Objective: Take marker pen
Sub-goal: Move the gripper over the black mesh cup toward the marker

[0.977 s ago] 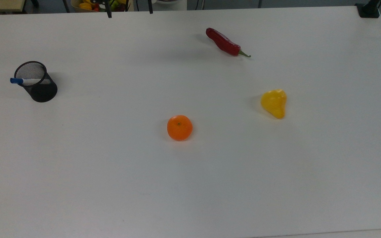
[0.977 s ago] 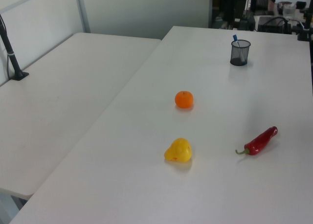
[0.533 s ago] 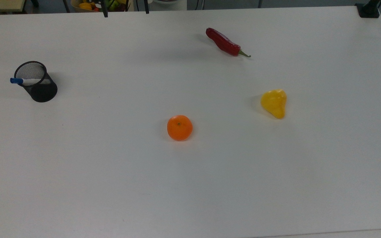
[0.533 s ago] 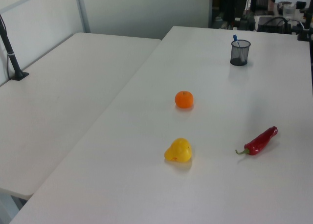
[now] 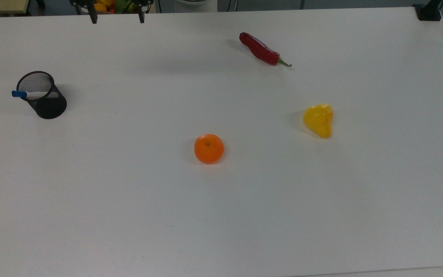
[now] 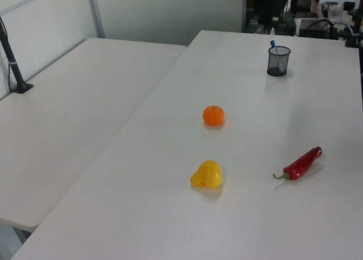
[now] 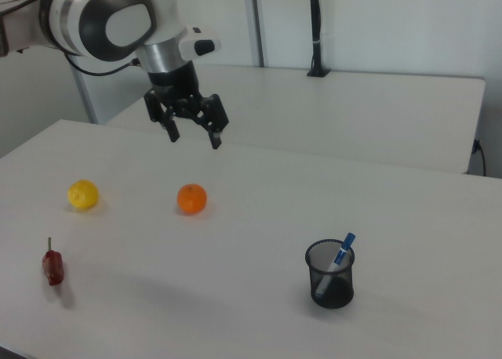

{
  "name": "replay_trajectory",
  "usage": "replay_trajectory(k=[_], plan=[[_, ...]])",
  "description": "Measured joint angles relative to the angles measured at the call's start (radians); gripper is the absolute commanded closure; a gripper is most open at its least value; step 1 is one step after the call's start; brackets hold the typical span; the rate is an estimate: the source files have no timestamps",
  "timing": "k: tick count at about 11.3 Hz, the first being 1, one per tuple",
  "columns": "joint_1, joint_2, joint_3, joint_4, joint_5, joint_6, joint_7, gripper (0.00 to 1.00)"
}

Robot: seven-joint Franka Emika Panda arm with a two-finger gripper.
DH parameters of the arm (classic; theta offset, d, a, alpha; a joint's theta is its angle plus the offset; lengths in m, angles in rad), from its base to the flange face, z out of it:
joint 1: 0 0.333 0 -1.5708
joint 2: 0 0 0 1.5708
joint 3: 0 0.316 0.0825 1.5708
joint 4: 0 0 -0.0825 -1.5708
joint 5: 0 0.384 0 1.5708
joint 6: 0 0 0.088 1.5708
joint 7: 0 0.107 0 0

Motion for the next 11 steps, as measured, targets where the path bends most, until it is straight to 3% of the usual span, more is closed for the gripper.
replay_trajectory(k=[3, 9, 11], plan=[[-0.051, 0.024, -0.021, 0.000, -0.020, 0.097, 0.000, 0.00], [-0.067, 0.106, -0.205, -0.008, -0.024, 0.305, 0.048, 0.01], [-0.067, 0.150, -0.234, -0.028, -0.024, 0.416, 0.122, 0.13]])
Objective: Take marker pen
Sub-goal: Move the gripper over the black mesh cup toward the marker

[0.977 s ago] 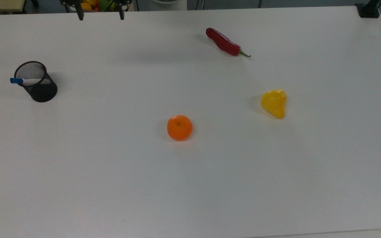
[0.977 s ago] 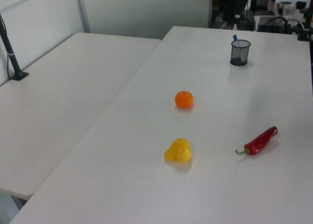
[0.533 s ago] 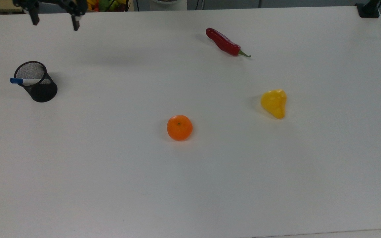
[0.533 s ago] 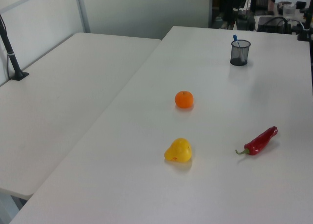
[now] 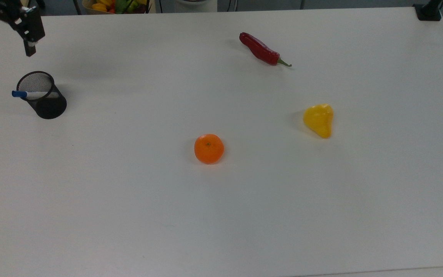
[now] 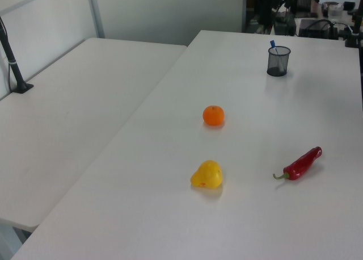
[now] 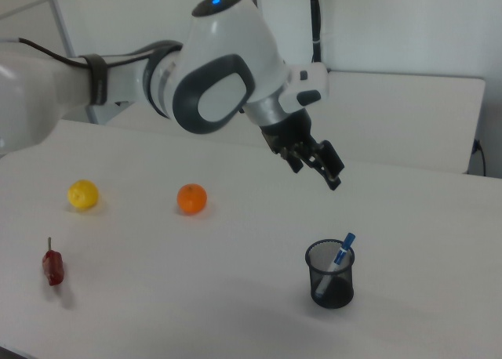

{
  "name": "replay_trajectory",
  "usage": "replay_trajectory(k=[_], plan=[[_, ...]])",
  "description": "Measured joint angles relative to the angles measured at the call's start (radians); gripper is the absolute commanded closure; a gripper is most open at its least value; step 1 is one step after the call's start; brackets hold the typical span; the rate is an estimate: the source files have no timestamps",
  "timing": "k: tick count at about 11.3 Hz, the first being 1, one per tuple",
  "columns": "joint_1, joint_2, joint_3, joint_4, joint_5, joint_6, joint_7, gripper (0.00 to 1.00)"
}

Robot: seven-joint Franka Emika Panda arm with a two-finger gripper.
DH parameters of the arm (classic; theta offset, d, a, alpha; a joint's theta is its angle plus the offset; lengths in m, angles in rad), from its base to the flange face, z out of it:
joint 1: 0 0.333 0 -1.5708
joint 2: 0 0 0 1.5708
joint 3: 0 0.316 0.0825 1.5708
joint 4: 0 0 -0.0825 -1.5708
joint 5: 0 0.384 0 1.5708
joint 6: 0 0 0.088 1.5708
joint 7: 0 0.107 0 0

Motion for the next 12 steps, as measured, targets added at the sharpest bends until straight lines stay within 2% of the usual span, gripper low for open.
replay_trajectory(k=[1, 3, 9, 12], plan=[[0.000, 0.026, -0.007, -0.008, 0.000, 0.055, 0.024, 0.21], [-0.001, 0.069, -0.014, -0.015, 0.000, 0.115, 0.044, 0.28], [-0.020, 0.173, -0.016, -0.024, -0.003, 0.230, 0.051, 0.33], [-0.022, 0.193, -0.016, -0.074, -0.026, 0.330, 0.051, 0.39]])
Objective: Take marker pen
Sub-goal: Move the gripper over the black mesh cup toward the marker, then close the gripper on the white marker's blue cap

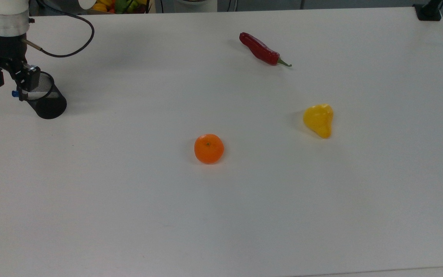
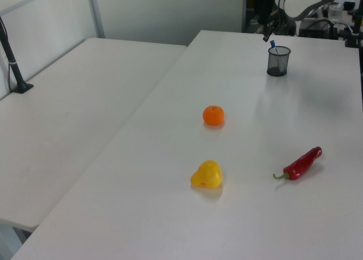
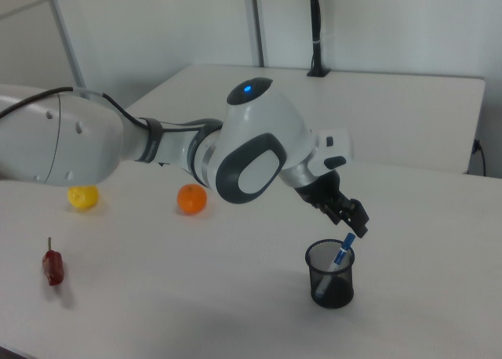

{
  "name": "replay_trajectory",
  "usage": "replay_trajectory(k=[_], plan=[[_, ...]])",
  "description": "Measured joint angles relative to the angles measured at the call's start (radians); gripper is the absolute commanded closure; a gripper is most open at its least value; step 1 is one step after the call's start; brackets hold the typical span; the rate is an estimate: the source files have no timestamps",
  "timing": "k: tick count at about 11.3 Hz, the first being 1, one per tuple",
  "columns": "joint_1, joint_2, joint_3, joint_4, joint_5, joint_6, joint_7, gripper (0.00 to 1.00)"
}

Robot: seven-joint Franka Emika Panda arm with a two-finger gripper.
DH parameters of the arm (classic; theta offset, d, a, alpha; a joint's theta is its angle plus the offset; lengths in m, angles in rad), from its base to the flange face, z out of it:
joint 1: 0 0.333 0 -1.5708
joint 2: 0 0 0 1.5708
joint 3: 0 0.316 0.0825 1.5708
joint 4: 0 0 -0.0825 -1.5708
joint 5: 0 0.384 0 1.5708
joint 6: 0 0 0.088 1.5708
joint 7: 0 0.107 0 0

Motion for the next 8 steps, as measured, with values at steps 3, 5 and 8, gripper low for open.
replay_trajectory(k=[3, 5, 8], plan=[[-0.002, 0.006, 0.000, -0.029, -0.021, 0.024, 0.000, 0.59], [-0.004, 0.007, 0.000, -0.032, -0.025, 0.024, 0.000, 0.77], [-0.010, 0.007, -0.001, -0.032, -0.025, 0.024, 0.000, 0.98]])
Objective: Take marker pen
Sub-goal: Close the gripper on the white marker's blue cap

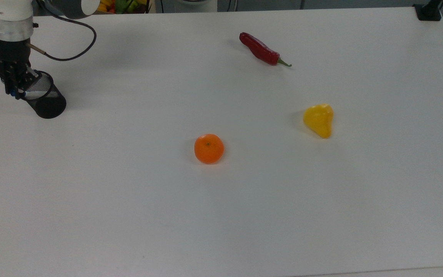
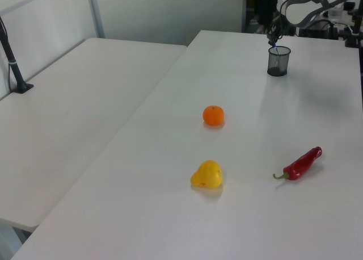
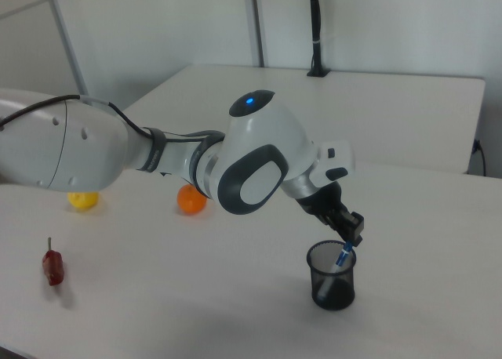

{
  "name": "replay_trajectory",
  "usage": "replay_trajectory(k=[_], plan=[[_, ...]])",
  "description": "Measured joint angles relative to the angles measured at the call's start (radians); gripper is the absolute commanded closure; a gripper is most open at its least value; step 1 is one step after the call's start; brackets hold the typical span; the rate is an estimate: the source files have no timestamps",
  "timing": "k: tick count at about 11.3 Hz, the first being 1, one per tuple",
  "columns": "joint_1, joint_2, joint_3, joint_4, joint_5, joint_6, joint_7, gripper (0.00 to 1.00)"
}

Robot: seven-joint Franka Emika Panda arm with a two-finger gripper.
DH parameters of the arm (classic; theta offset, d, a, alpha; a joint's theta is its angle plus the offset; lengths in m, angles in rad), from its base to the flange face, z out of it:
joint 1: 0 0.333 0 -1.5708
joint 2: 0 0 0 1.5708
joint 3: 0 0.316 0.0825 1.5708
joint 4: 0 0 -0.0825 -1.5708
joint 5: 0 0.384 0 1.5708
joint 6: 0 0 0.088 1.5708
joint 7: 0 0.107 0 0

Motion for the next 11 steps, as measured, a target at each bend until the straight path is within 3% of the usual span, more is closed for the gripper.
replay_trajectory(k=[11], plan=[[-0.002, -0.012, 0.000, 0.005, 0.000, 0.004, 0.000, 1.00]])
